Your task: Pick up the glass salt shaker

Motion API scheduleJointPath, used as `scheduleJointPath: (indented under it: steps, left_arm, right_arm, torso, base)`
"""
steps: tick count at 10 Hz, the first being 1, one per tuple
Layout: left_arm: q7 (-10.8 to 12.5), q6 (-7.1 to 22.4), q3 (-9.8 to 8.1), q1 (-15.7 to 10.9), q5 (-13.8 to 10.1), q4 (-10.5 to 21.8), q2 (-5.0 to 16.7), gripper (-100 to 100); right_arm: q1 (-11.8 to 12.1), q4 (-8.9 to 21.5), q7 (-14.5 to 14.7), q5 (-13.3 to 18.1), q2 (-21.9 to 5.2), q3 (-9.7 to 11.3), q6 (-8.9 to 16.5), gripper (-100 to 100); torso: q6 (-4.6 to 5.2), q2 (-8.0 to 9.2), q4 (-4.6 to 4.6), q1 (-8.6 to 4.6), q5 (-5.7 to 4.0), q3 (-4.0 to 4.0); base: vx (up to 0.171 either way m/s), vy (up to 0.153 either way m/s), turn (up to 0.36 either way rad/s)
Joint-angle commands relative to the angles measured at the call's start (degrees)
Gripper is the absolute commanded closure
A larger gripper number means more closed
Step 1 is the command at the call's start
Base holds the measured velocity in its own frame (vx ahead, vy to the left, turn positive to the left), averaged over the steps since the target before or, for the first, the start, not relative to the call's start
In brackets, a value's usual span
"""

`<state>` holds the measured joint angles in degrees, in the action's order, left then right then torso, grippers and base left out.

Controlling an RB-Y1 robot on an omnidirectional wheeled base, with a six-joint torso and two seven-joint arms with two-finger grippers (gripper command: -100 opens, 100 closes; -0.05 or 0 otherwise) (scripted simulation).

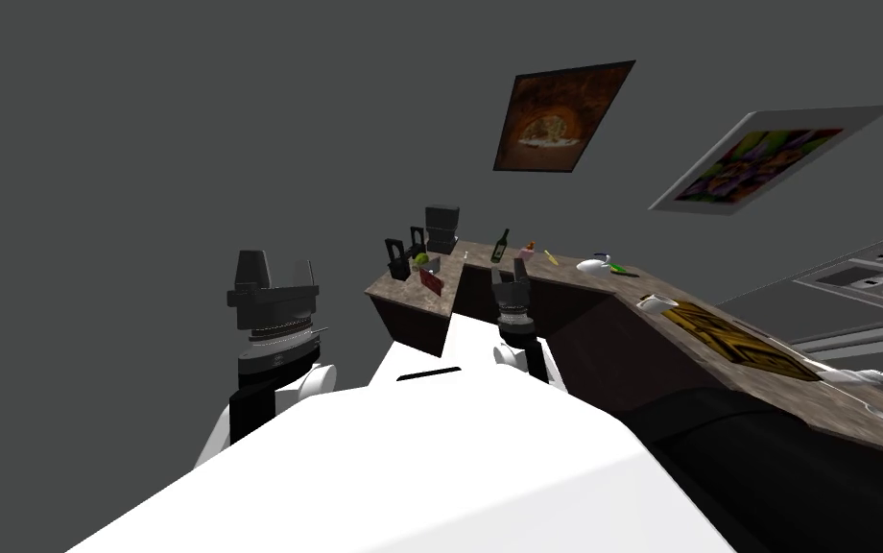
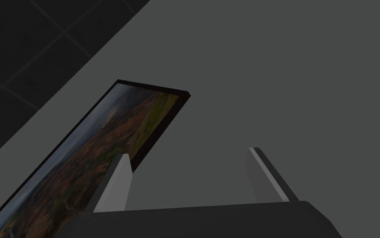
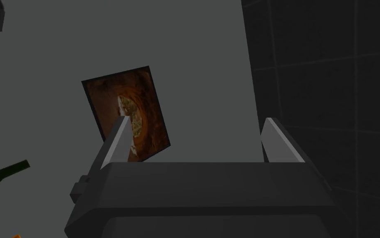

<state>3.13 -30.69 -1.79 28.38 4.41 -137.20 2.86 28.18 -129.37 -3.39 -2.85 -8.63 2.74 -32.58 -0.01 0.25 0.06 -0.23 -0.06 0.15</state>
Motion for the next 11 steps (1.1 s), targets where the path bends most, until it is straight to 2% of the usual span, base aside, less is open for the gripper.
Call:
scheduleJointPath:
  steps: [1, 2, 5, 6, 7, 8, 9, 10, 11]
  left_arm:
    - [0.0, 0.0, 0.0, 0.0, 0.0, 0.0, 0.0, 0]
    - [0.0, 0.0, 0.0, 0.0, 0.0, 0.0, 0.0, 0]
    - [0.0, 0.0, 0.0, 0.01, 0.0, 0.0, 0.0, 0]
    - [0.0, 0.0, 0.0, 0.0, 0.0, 0.0, 0.0, 0]
    - [0.0, 0.0, 0.0, 0.01, 0.0, 0.0, 0.0, 0]
    - [0.0, 0.0, 0.0, 0.0, 0.0, 0.0, 0.0, 0]
    - [0.0, 0.0, 0.0, 0.01, 0.0, 0.0, 0.0, 0]
    - [0.0, 0.0, 0.0, 0.0, 0.0, 0.0, 0.0, 0]
    - [0.0, 0.0, 0.0, 0.01, 0.0, 0.0, 0.0, 0]
  right_arm:
    - [-0.66, 1.58, -1.06, 1.45, -2.86, 1.02, 0.43, -100]
    - [-0.66, 1.58, -1.06, 1.45, -4.14, 1.02, 0.43, -100]
    - [-2.11, 4.8, -2.48, 3.61, -9.04, 2.44, 0.71, -100]
    - [-2.11, 4.8, -2.48, 3.61, -10.17, 2.44, 0.71, -100]
    - [-2.87, 6.6, -3.2, 4.76, -12.08, 3.2, 0.81, -100]
    - [-2.87, 6.6, -3.2, 4.76, -13.43, 3.2, 0.81, -100]
    - [-3.65, 8.49, -3.9, 5.94, -15.28, 3.98, 0.85, -100]
    - [-3.65, 8.49, -3.9, 5.94, -16.83, 3.98, 0.85, -100]
    - [-4.44, 10.45, -4.59, 7.14, -18.75, 4.79, 0.84, -100]
  torso:
    - [0.0, 0.0, 0.0, 0.0, 0.0, 0.0]
    - [-0.01, 0.01, 0.0, -0.05, 0.0, 0.0]
    - [0.02, -0.14, -0.03, -0.01, 0.0, -0.08]
    - [0.0, -0.17, -0.04, -0.03, 0.0, -0.1]
    - [0.03, -0.17, -0.04, 0.0, 0.0, -0.1]
    - [0.0, -0.14, -0.03, 0.0, 0.0, -0.08]
    - [0.03, -0.14, -0.03, 0.01, 0.0, -0.08]
    - [0.0, -0.17, -0.04, 0.02, 0.01, -0.1]
    - [0.04, -0.2, -0.04, 0.01, 0.0, -0.11]
  base:
    - [-0.074, -0.064, 0.201]
    - [-0.059, -0.055, 0.054]
    - [-0.037, -0.053, 0.106]
    - [-0.03, -0.045, 0.075]
    - [-0.045, -0.043, 0.139]
    - [-0.042, -0.042, 0.081]
    - [-0.035, -0.037, 0.183]
    - [-0.024, -0.041, 0.083]
    - [-0.032, -0.054, 0.154]
